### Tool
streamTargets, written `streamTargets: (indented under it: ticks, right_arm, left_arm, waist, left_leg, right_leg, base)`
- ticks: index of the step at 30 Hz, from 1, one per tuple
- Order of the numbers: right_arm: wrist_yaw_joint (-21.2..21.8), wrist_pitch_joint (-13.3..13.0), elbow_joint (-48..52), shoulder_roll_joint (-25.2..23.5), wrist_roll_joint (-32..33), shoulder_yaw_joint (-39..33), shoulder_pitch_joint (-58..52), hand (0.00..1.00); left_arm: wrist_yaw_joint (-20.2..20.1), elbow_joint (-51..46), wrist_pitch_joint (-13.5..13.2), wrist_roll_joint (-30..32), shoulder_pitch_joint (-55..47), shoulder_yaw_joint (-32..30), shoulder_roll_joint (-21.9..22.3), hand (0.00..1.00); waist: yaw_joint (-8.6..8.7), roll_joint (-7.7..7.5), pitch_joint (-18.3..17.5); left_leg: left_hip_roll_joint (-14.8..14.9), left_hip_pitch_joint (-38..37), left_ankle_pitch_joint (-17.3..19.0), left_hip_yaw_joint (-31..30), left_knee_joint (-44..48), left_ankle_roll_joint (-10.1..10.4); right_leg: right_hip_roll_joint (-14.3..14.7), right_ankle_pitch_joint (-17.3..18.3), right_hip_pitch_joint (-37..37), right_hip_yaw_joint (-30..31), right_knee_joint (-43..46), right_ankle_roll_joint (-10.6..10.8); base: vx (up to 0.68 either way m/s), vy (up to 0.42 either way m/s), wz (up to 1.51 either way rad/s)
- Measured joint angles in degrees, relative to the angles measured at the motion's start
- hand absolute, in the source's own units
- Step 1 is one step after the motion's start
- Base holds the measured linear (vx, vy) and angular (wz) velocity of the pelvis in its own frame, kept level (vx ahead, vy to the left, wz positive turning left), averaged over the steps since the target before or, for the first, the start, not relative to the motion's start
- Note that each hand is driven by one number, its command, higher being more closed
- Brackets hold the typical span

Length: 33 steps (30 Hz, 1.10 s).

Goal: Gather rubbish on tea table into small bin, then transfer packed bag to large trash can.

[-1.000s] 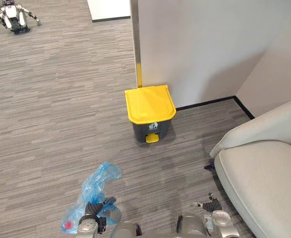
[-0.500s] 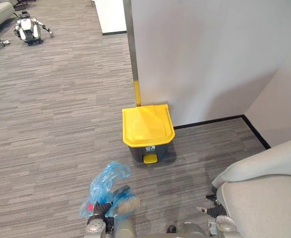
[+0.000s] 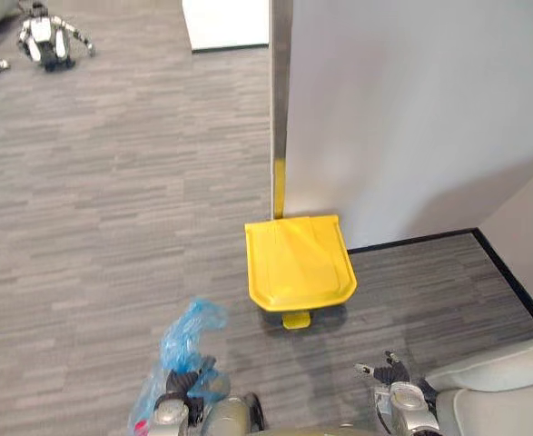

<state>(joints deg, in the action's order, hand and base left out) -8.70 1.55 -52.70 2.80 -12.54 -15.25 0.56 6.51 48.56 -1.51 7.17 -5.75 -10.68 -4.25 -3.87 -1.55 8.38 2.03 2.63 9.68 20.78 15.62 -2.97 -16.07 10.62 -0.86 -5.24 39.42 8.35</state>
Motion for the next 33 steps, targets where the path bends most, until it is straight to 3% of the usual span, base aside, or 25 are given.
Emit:
streamTargets:
  ticks: [2, 5, 6, 7, 8, 9, 12, 15, 24, 33]
  right_arm:
    - [0.05, 0.13, -2.13, 0.06, -0.42, 0.67, -0.09, 0.0]
    - [0.08, 0.14, -2.23, 0.33, -0.48, 2.0, -0.08, 0.0]
    - [0.07, 0.1, -2.2, 0.45, -0.45, 2.12, -0.12, 0.0]
    - [0.04, 0.1, -2.22, 0.41, -0.45, 2.13, -0.36, 0.0]
    - [0.05, 0.1, -2.39, 0.83, -0.45, 2.14, -0.61, 0.0]
    - [-0.01, 0.12, -2.69, 1.7, -0.43, 1.75, -1.34, 0.0]
    - [-0.03, 0.14, -2.7, 2.02, -0.39, 1.47, -1.77, 0.0]
    - [-0.02, 0.11, -2.68, 1.92, -0.39, 0.47, -2.33, 0.0]
    - [0.0, -0.05, -3.98, 2.39, -0.39, -2.25, -3.25, 0.0]
    - [0.03, -0.1, -6.81, 3.85, -0.35, -2.4, -3.44, 0.0]
  left_arm:
    - [0.11, 0.35, 0.02, -0.01, 0.14, 0.78, -1.07, 1.0]
    - [0.12, 0.31, 0.01, -0.01, 0.24, 1.05, -1.65, 1.0]
    - [0.13, 0.29, -0.01, -0.01, 0.31, 1.04, -1.61, 1.0]
    - [0.13, 0.27, -0.06, 0.0, 0.45, 1.02, -1.76, 1.0]
    - [0.14, 0.68, 0.0, -0.02, 0.63, 0.96, -1.24, 1.0]
    - [0.01, 0.79, -0.05, 0.0, 0.51, 0.99, 0.47, 1.0]
    - [0.0, 0.79, -0.12, 0.07, 0.72, 0.91, 1.95, 1.0]
    - [-0.04, 0.78, -0.13, 0.12, 0.92, -0.46, 2.13, 1.0]
    - [-0.11, 3.07, -0.04, 0.22, -0.05, -1.19, 1.48, 1.0]
    - [-0.1, 4.57, -0.05, 0.31, 0.26, -0.53, -1.23, 1.0]
  waist:
    - [0.1, 0.06, 0.03]
    - [1.33, 0.18, 0.07]
    - [2.03, 0.01, -0.03]
    - [2.0, -0.59, -0.29]
    - [1.97, -0.16, -0.29]
    - [1.62, 1.49, -1.13]
    - [1.75, 2.73, -1.93]
    - [1.65, 2.45, -2.23]
    - [1.73, 2.34, -2.76]
    - [2.27, 2.9, -3.2]
  left_leg:
    - [-0.34, -2.8, 0.24, -0.14, -1.93, -0.24]
    - [0.08, -4.47, 0.08, -1.57, -2.88, 0.01]
    - [0.33, -4.6, 0.11, -2.75, -2.52, 0.8]
    - [0.04, -4.55, 0.38, -3.63, -2.15, 1.97]
    - [0.24, -4.46, 0.8, -4.49, -1.7, 2.76]
    - [1.66, -4.6, 0.31, -6.55, -2.5, 3.72]
    - [3.33, -5.47, -0.98, -8.89, -5.77, 5.98]
    - [4.52, -6.56, -1.91, -10.28, -7.95, 7.34]
    - [4.44, -8.86, -3.67, -12.46, -11.81, 7.41]
    - [2.72, -7.75, -7.18, -16.25, -15.49, 6.0]
  right_leg:
    - [0.43, 2.81, -5.59, 0.43, 7.55, -1.0]
    - [4.37, 5.11, -10.84, 0.56, 2.84, -2.67]
    - [6.17, 4.84, -11.42, 1.22, -3.33, -3.02]
    - [7.53, 1.34, -11.22, 2.37, -11.67, -4.14]
    - [8.11, -0.02, -10.97, 2.33, -12.61, -5.06]
    - [9.76, -0.72, -9.36, 1.41, -15.12, -6.03]
    - [11.95, -1.51, -7.12, -1.43, -19.03, -7.23]
    - [13.35, -2.0, -4.97, -3.12, -21.74, -8.0]
    - [14.23, -3.95, -0.63, -5.24, -27.44, -8.06]
    - [13.62, -8.05, 1.14, -7.39, -33.2, -7.58]
  base:
    - [0.17, 0.022, 0.13]
    - [0.15, -0.082, 0.28]
    - [0.14, -0.149, 0.5]
    - [0.15, -0.173, 0.47]
    - [0.16, -0.166, 0.26]
    - [0.15, -0.166, 0.14]
    - [0.11, -0.145, 0.24]
    - [0.06, -0.129, 0.22]
    - [0.04, -0.014, 0.14]
    - [-0.06, 0.026, 0.15]
